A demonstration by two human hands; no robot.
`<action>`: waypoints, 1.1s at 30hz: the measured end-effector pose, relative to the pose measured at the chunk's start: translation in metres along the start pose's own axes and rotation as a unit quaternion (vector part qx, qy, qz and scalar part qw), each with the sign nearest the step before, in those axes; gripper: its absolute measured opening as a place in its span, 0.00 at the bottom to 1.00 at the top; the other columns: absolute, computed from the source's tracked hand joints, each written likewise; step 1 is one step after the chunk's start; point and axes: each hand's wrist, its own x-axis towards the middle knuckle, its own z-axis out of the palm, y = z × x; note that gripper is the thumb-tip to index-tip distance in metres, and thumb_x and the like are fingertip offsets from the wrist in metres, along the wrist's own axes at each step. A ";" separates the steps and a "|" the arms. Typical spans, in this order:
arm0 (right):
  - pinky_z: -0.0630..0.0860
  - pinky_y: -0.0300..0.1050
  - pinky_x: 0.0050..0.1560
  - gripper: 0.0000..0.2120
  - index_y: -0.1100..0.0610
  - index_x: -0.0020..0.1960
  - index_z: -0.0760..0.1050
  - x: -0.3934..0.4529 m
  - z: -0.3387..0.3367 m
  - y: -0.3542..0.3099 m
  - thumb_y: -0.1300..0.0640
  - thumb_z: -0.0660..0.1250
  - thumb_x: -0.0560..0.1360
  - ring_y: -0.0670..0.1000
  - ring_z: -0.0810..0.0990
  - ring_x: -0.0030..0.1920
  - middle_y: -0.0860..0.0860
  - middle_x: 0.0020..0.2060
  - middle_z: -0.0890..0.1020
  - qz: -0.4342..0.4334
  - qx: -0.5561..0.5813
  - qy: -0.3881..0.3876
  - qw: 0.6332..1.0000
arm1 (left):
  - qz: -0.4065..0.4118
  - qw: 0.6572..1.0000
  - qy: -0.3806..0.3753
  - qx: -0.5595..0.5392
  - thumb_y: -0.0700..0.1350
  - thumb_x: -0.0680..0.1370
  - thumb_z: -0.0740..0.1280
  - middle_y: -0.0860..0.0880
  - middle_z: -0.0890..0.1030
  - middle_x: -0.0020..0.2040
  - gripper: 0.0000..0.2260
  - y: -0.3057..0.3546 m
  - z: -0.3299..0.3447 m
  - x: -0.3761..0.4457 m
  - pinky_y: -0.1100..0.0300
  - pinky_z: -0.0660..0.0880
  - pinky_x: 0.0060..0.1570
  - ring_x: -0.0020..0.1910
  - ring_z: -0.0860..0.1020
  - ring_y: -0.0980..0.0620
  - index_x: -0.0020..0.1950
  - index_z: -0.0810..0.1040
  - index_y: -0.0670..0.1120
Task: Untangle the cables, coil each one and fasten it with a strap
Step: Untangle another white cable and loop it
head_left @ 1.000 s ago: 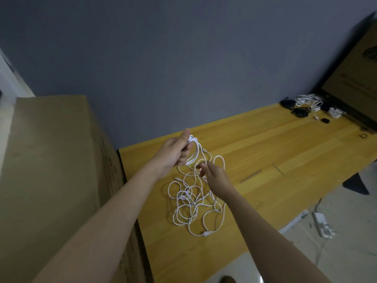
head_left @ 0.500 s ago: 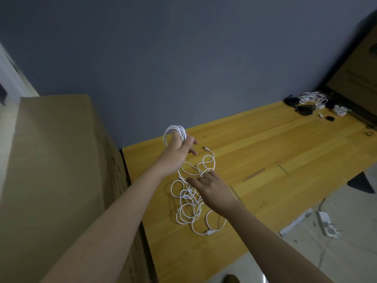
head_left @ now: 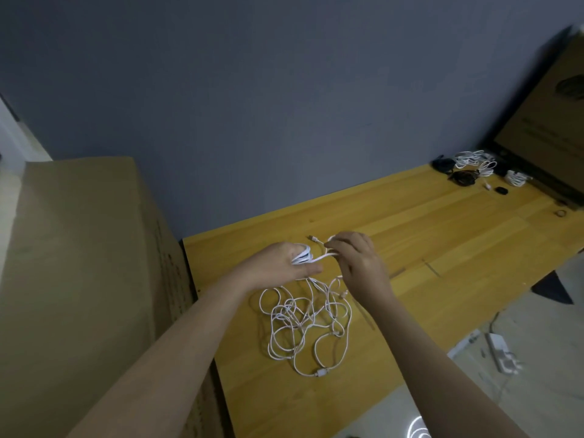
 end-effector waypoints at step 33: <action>0.72 0.43 0.37 0.13 0.57 0.45 0.73 0.012 0.017 -0.041 0.57 0.53 0.83 0.45 0.74 0.29 0.48 0.29 0.75 0.306 0.358 -0.146 0.870 | 0.007 0.923 0.234 -0.305 0.59 0.78 0.56 0.53 0.62 0.27 0.20 0.001 -0.025 -0.002 0.58 0.58 0.30 0.25 0.60 0.55 0.41 0.67 0.42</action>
